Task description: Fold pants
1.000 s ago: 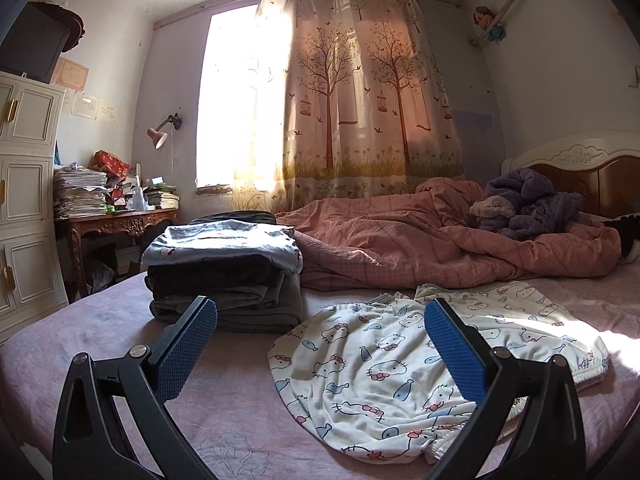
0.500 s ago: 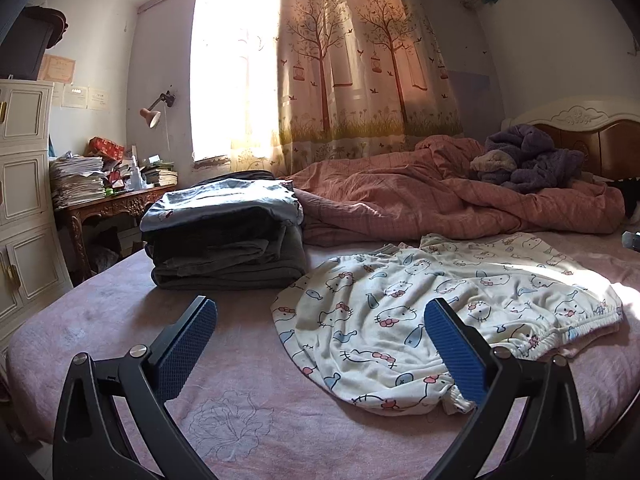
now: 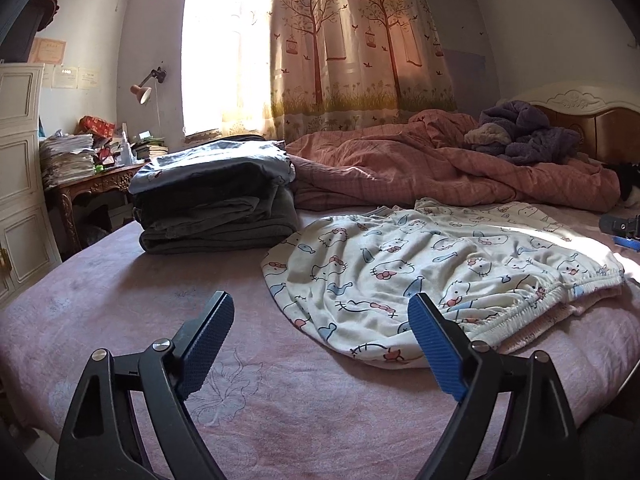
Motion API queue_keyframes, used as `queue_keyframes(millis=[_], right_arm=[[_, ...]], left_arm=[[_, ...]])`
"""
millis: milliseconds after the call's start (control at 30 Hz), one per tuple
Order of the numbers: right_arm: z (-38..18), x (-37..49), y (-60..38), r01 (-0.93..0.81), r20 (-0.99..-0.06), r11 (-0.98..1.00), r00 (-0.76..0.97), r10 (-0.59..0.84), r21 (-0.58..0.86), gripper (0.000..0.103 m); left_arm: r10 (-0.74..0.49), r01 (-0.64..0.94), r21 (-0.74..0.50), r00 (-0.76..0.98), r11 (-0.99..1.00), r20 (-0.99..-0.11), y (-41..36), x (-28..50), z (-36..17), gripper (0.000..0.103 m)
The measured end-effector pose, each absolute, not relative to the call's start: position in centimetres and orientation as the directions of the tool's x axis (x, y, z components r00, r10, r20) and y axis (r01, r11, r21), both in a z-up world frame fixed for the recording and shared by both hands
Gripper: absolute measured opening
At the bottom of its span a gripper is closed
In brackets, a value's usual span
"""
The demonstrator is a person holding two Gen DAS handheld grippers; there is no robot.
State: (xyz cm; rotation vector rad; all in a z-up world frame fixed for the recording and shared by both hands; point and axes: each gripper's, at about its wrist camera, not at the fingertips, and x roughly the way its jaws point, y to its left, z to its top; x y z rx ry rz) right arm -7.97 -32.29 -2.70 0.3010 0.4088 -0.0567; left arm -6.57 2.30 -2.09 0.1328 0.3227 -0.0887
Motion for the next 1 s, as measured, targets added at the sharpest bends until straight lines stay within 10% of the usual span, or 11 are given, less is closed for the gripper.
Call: queue_keyframes(millis=[333,467,667,1000], right_arm=[[-2.3,-7.7,-25.4,-0.064,-0.417,0.974,0.896,0.152,0.217,0.066],[-2.6,-6.8,-22.8,-0.110,-0.450,0.977,0.874,0.182,0.182,0.053],[-2.1,-7.1,-26.0,-0.019,-0.438,0.969,0.890,0.128,0.246,0.034],[1.3,-10.4,-34.3,0.155,-0.385,0.968,0.920,-0.069,0.198,0.033]], left_arm=[[-0.104,0.106,-0.014,0.930,0.994,-0.353,4.3,-5.6,-2.4,0.063],[-0.197,0.194,-0.048,0.897,0.980,-0.396,4.4,-6.3,-2.4,0.029],[-0.183,0.202,0.008,0.905,0.979,-0.383,2.7,-6.6,-1.7,0.021],[-0.301,0.329,0.033,0.895,0.944,-0.330,-5.1,-5.5,3.2,0.016]])
